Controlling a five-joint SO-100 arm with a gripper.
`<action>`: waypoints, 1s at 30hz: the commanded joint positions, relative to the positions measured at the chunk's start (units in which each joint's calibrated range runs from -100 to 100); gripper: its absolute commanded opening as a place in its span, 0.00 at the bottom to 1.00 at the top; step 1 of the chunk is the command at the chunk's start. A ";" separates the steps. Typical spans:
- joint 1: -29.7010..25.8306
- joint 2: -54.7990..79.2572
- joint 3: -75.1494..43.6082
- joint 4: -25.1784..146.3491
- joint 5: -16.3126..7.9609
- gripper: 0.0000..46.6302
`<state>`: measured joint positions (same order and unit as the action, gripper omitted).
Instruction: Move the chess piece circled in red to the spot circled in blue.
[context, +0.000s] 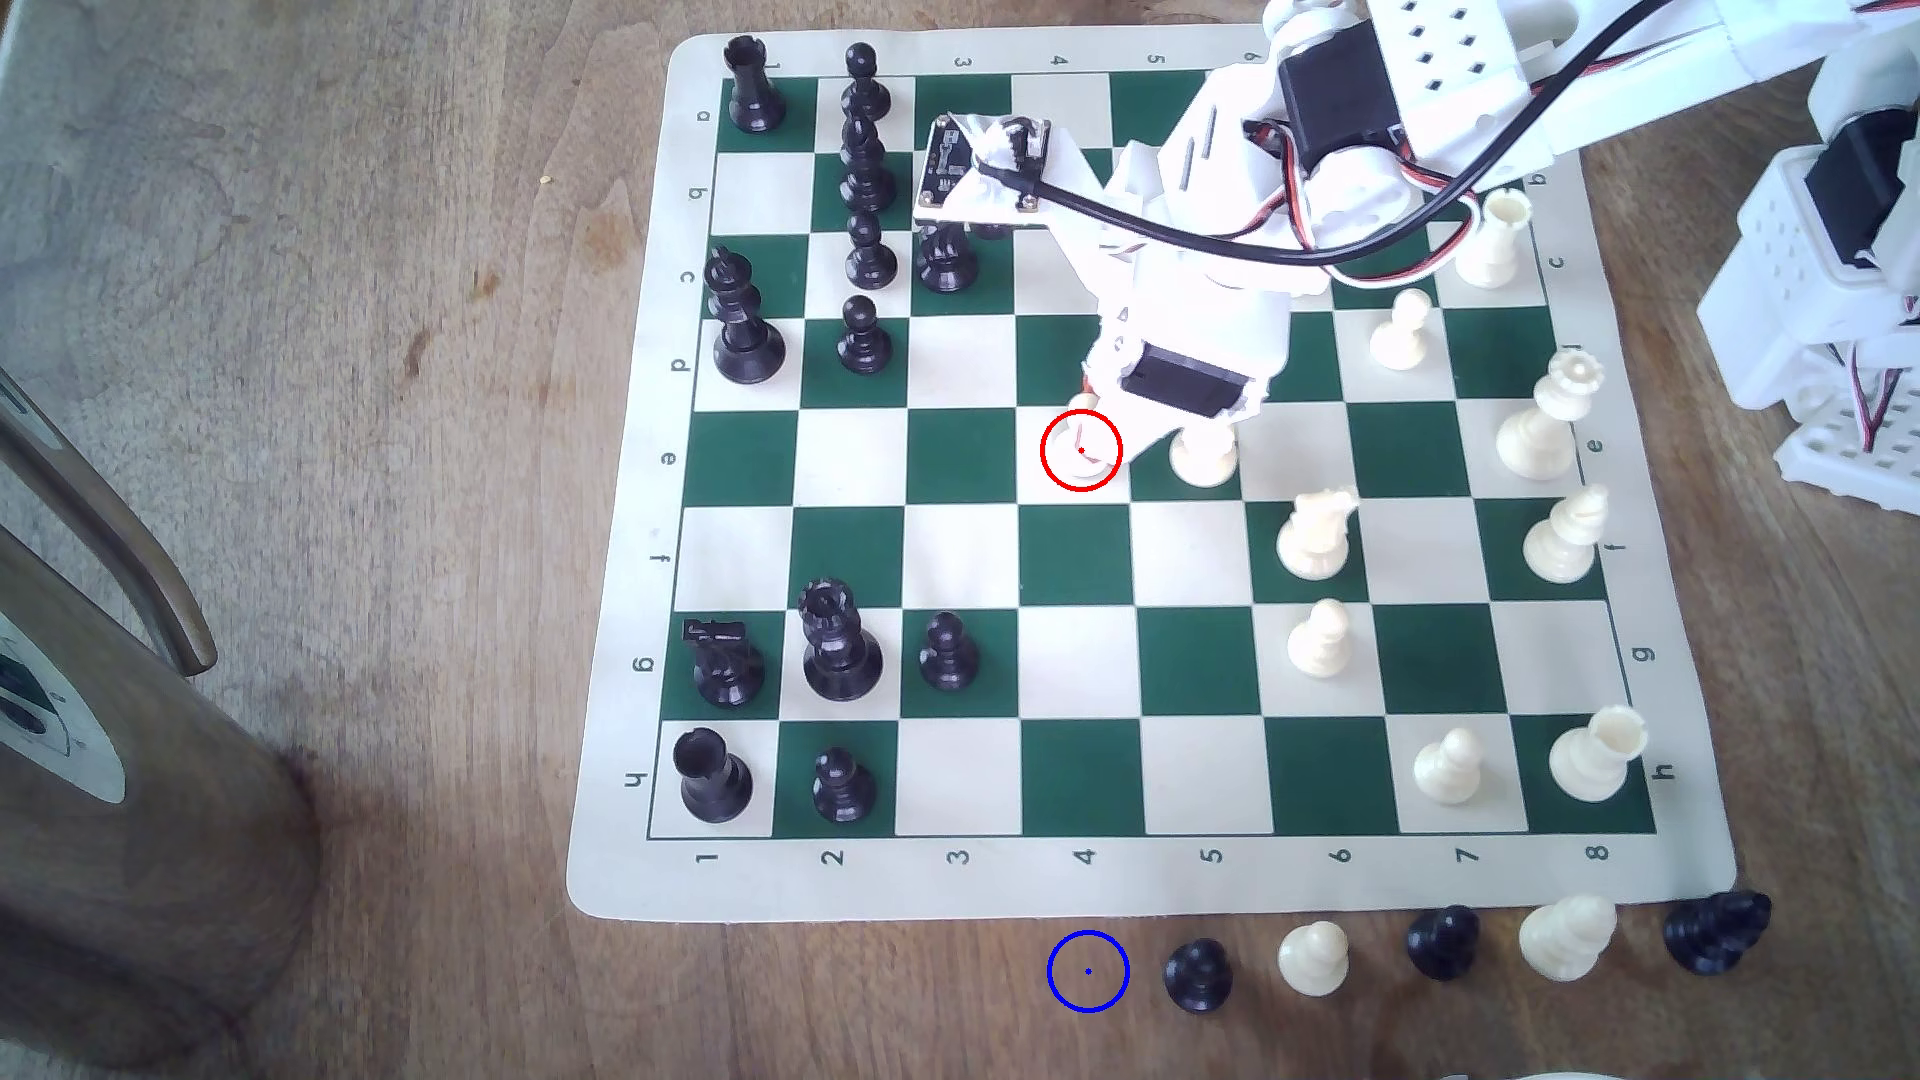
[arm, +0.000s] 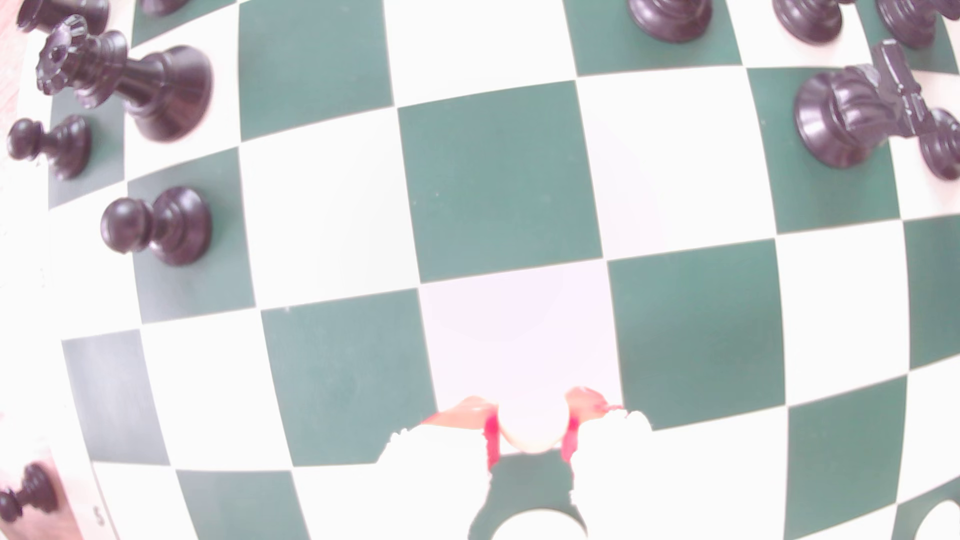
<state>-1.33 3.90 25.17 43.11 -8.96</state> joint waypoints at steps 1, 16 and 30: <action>0.04 -2.79 -4.77 1.69 -0.15 0.03; -9.66 -1.26 -17.10 5.87 -1.22 0.01; -13.57 7.22 -20.91 4.89 -1.32 0.01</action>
<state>-14.68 12.11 8.36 49.08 -10.13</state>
